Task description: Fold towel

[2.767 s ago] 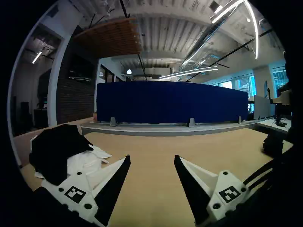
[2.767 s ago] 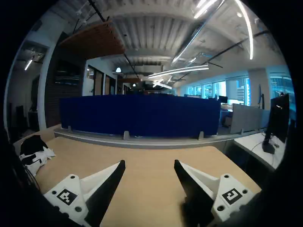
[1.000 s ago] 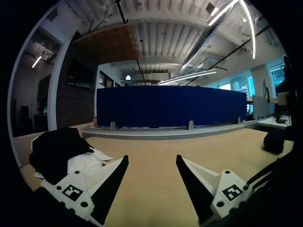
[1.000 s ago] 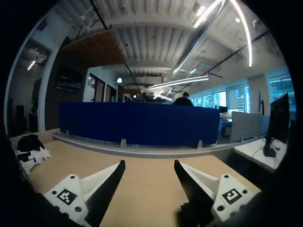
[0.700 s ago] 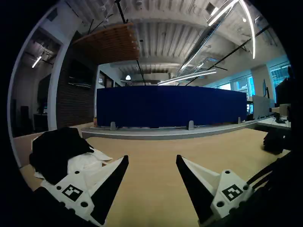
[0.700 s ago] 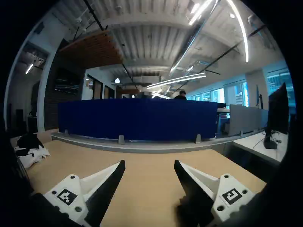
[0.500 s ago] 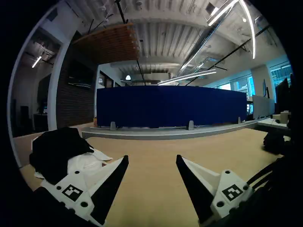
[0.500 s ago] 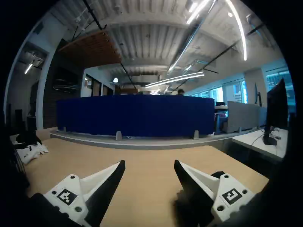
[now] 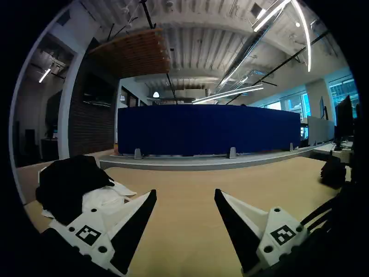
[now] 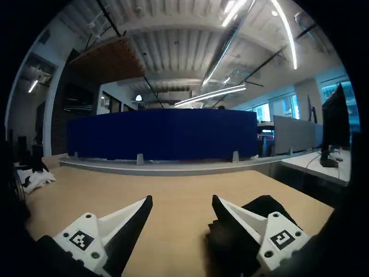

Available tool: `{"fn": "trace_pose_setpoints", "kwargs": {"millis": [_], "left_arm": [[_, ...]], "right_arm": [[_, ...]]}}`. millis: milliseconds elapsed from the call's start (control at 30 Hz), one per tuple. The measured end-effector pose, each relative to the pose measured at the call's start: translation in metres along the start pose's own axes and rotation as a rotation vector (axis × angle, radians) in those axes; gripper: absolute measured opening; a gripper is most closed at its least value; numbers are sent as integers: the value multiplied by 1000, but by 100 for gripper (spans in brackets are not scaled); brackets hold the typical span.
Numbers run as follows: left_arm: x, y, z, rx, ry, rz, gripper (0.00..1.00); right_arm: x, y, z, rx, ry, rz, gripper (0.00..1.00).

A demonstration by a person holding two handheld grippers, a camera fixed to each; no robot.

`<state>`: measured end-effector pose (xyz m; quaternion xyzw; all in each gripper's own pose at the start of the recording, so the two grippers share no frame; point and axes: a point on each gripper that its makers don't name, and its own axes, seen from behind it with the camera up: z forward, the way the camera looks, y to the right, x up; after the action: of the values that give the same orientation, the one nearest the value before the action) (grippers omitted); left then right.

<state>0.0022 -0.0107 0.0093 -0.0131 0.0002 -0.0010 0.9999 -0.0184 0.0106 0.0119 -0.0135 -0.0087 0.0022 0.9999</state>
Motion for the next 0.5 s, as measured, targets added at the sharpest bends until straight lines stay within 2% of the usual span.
{"fn": "trace_pose_setpoints", "kwargs": {"millis": [267,500], "left_arm": [[0,1,0,0,0,0,93],[0,1,0,0,0,0,93]], "right_arm": [[-4,-1,0,11,5,19,100],[-6,-6,0,16,3,12,100]]}}
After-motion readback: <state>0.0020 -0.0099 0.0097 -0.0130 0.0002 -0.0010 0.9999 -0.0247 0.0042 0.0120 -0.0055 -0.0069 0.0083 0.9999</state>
